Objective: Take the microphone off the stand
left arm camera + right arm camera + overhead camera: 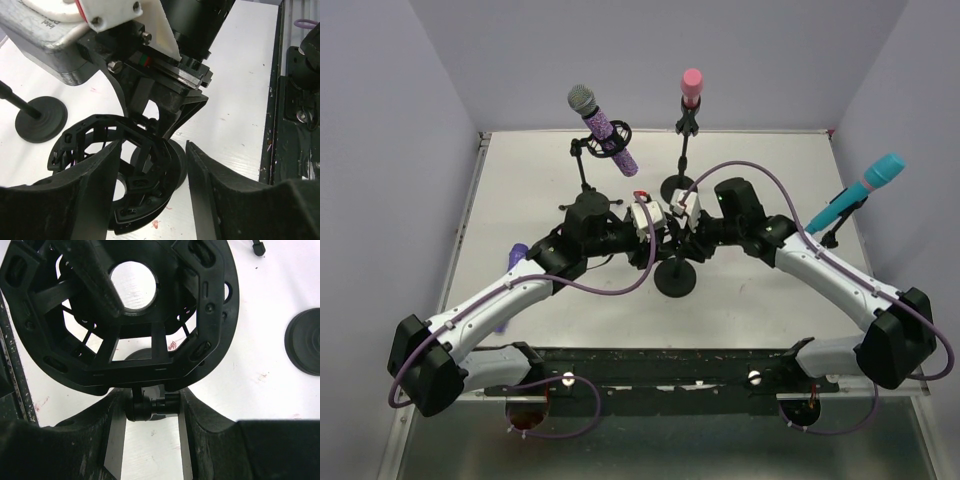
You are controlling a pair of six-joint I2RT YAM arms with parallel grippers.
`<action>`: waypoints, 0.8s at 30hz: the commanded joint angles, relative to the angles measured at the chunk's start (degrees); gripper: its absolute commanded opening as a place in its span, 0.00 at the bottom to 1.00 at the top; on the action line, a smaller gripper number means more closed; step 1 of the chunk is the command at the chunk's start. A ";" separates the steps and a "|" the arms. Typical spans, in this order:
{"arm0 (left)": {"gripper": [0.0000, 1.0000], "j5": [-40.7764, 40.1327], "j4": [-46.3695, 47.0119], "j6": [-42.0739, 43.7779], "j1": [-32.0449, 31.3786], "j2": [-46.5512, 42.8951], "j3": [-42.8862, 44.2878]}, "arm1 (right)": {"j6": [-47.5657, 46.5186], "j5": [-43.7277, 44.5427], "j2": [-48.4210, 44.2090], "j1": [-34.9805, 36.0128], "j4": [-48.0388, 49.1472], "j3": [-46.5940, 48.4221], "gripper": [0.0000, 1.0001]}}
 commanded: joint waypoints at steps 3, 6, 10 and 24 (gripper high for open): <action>0.71 -0.73 -0.21 0.25 -0.32 -2.38 0.77 | 3.59 6.98 1.28 0.46 -12.00 -4.93 0.01; 0.76 -2.13 -2.59 2.00 0.03 -5.88 1.57 | 6.67 12.94 0.14 0.37 -10.41 -1.60 0.01; 0.79 -2.93 -4.25 5.34 0.73 -10.90 0.86 | 8.26 22.87 0.13 -0.15 -8.48 3.24 0.01; 0.78 -1.09 -9.71 6.05 3.81 -16.09 0.78 | 9.40 24.92 11.63 -15.87 -0.12 12.29 0.01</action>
